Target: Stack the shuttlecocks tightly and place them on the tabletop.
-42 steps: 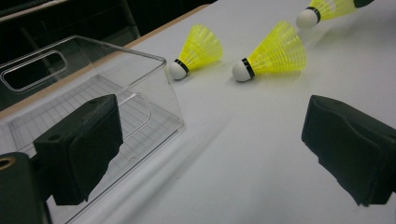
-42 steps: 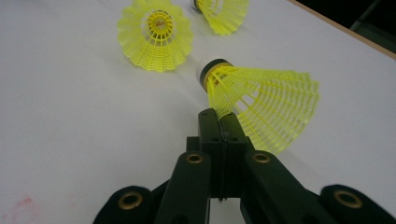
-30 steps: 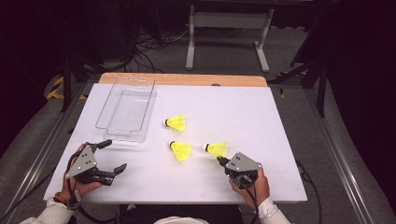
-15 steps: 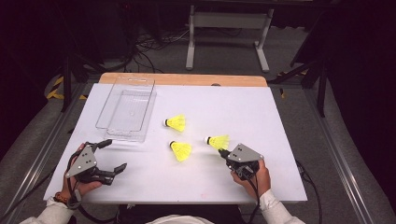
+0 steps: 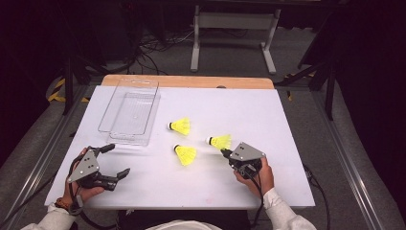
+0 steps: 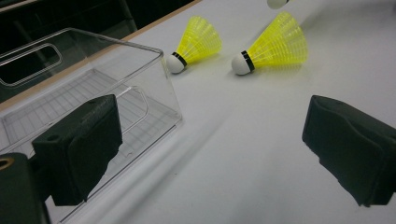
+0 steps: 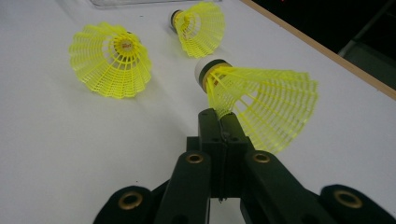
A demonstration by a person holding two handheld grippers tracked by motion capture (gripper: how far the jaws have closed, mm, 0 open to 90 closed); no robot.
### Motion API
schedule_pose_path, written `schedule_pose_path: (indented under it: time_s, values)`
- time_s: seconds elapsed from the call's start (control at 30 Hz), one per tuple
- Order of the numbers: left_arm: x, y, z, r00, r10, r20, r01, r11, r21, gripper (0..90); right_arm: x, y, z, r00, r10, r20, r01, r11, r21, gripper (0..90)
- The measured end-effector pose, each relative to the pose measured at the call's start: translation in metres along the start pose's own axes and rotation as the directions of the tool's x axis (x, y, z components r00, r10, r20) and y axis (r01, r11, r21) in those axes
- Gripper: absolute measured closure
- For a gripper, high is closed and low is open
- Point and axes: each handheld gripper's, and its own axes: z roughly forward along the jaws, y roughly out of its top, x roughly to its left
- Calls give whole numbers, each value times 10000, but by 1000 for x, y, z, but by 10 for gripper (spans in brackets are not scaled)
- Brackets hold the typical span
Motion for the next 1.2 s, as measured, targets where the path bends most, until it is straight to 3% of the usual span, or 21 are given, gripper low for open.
schedule_pose_path:
  time_s: [0.67,1.2]
  values:
    - [-1,0,1,10000,-31,-24,31,10000,36,57,-22,18,18,9994,-248,222,256,9990,-364,900]
    - [-2,0,2,10000,62,-3,-62,10000,73,59,-32,36,37,9979,-531,-361,506,9964,-675,900]
